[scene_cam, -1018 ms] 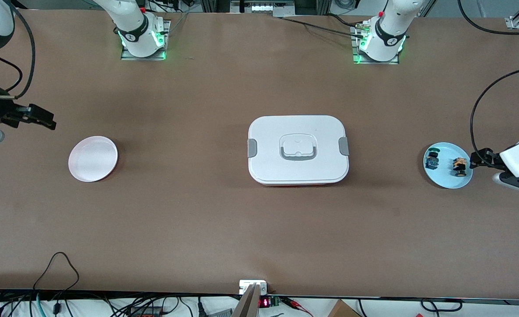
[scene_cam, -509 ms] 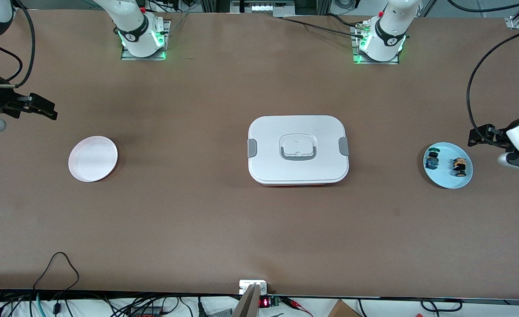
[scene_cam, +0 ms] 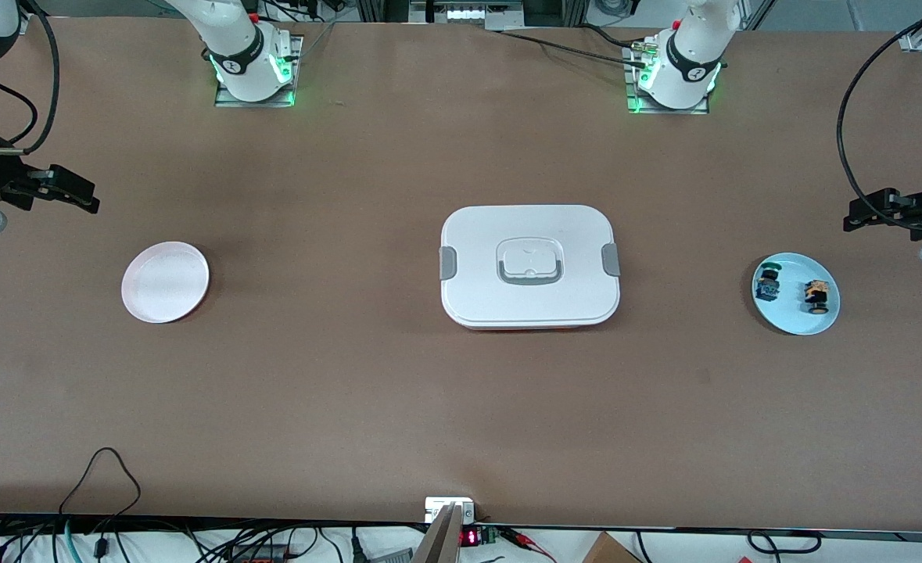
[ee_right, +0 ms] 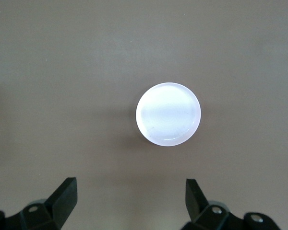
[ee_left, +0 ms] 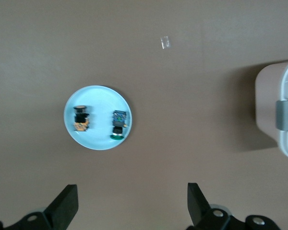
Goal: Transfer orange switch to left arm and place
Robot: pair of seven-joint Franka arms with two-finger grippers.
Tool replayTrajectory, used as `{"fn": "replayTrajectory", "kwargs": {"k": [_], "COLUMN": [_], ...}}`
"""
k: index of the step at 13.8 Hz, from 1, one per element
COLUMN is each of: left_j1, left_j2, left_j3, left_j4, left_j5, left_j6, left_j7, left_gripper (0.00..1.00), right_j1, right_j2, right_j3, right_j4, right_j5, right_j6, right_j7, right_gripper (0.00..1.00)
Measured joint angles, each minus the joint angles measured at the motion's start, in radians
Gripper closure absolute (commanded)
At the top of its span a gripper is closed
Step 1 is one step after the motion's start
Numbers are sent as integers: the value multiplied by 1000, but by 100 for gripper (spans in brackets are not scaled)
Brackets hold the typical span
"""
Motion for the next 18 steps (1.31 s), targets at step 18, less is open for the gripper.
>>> {"fn": "replayTrajectory", "kwargs": {"k": [18], "left_j1": [-255], "left_j2": [-107], "left_j3": [180], "left_j4": [-124], "left_j5": [-32], "left_j6": [100], "left_j7": [-132], "left_gripper": [0], "right_j1": [3], "right_j2": [0], "right_j3": [4], "right_j4": [7], "right_j5": [0], "right_j6": [0], "right_j7": [-2], "right_gripper": [0]}}
